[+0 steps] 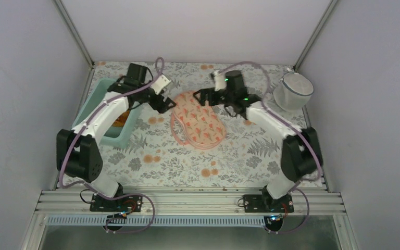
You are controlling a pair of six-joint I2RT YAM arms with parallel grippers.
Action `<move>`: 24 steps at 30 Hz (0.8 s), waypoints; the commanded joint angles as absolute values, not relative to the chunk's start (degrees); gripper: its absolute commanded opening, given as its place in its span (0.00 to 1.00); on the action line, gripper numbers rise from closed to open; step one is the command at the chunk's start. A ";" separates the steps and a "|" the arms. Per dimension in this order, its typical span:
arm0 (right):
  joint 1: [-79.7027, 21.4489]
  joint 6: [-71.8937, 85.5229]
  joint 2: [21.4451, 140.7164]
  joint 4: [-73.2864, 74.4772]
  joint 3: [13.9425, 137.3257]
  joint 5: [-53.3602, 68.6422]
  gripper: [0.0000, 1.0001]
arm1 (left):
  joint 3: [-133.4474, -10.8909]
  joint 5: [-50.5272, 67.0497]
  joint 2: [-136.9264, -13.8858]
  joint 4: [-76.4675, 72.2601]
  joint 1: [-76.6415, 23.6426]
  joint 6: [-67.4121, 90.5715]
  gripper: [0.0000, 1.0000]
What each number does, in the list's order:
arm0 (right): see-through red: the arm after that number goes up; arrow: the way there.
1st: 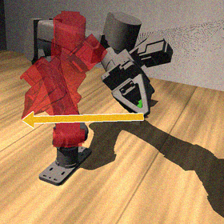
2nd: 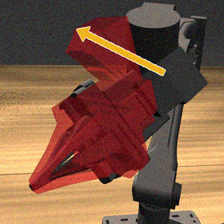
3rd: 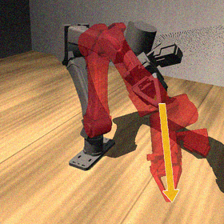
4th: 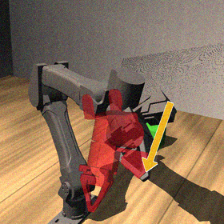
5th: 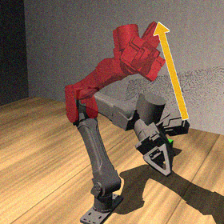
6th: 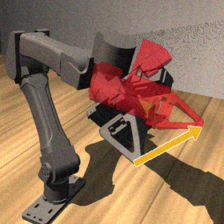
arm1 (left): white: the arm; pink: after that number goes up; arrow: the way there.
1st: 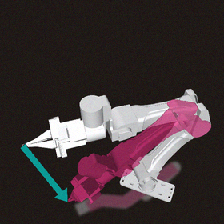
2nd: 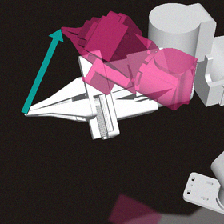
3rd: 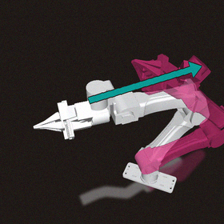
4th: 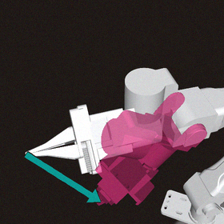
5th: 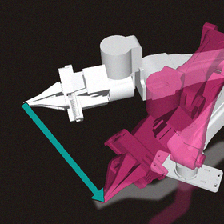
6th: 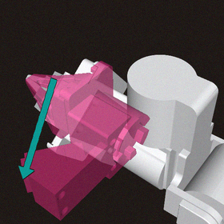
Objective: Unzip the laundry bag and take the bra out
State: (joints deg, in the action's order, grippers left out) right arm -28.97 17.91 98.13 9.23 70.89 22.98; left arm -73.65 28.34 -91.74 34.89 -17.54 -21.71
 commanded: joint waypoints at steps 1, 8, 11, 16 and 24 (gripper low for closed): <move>-21.72 10.94 85.02 8.22 66.00 16.68 1.00 | -81.71 30.19 -87.55 40.91 -14.51 -25.40 0.93; -7.64 6.37 67.22 -5.70 50.62 20.84 1.00 | -85.62 15.29 -82.29 34.94 -10.75 -18.81 1.00; -4.04 6.65 62.06 -11.60 45.55 19.51 1.00 | -75.63 6.38 -77.32 20.90 -9.19 -14.07 1.00; -1.63 4.74 56.84 -27.19 33.47 16.15 1.00 | -58.63 -5.10 -70.89 -2.33 -9.13 -13.91 1.00; 1.19 4.25 61.54 -41.56 22.65 12.40 1.00 | -28.31 -4.80 -64.93 -35.10 -8.71 -15.51 1.00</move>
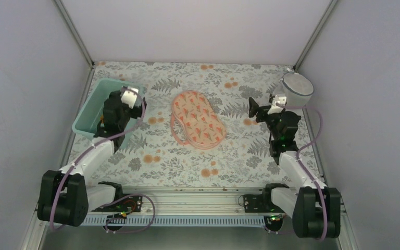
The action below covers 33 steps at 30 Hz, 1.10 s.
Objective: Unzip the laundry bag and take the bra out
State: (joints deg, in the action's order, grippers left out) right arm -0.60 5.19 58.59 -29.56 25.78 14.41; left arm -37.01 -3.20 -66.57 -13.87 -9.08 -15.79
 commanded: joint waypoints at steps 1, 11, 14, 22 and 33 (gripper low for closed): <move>1.40 4.16 62.92 -44.32 21.19 13.71 1.00 | -25.00 -4.50 -64.98 -39.53 -8.74 -15.63 1.00; 3.41 0.55 72.32 -56.98 17.32 20.56 1.00 | -5.77 -0.33 -71.13 -71.40 -8.46 -16.23 1.00; 3.90 -0.74 73.24 -57.26 17.72 19.12 1.00 | -4.15 -0.62 -77.29 -79.47 -8.46 -16.43 1.00; 4.44 -2.07 82.41 -66.11 15.08 21.42 1.00 | -3.34 -2.31 -83.91 -86.66 -6.80 -13.99 1.00; 4.48 -2.72 86.42 -75.98 11.48 22.59 1.00 | -2.88 -4.61 -90.22 -93.74 -6.24 -12.86 1.00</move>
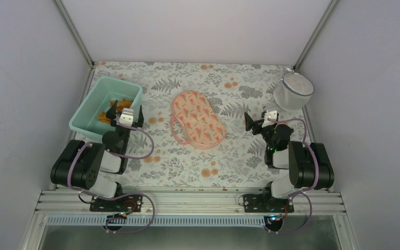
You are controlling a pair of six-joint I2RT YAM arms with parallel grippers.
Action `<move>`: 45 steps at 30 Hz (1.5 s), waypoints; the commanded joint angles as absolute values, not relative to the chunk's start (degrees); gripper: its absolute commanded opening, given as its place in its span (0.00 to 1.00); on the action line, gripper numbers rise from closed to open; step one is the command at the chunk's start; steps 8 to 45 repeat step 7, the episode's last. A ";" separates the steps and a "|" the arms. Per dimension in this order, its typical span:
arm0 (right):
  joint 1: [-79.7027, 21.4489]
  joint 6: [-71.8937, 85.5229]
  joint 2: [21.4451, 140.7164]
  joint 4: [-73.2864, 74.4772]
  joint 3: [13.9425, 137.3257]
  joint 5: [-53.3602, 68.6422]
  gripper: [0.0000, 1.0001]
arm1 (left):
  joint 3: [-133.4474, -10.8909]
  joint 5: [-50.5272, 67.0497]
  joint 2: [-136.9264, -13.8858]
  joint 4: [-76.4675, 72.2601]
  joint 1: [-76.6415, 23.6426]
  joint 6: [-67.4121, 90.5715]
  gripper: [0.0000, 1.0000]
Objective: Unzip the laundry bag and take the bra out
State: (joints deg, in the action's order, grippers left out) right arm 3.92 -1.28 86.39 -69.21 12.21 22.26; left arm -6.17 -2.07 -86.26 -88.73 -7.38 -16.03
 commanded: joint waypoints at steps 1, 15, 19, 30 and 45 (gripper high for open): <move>4.48 -2.63 86.66 -76.02 11.70 22.76 1.00 | -3.12 -4.84 -90.43 -93.81 -6.25 -12.76 1.00; 4.47 -2.88 86.73 -75.08 12.19 23.16 1.00 | -3.29 -5.02 -90.44 -93.56 -6.28 -12.59 1.00; 4.47 -2.88 86.73 -75.08 12.19 23.16 1.00 | -3.29 -5.02 -90.44 -93.56 -6.28 -12.59 1.00; 4.47 -2.88 86.73 -75.08 12.19 23.16 1.00 | -3.29 -5.02 -90.44 -93.56 -6.28 -12.59 1.00; 4.47 -2.88 86.73 -75.08 12.19 23.16 1.00 | -3.29 -5.02 -90.44 -93.56 -6.28 -12.59 1.00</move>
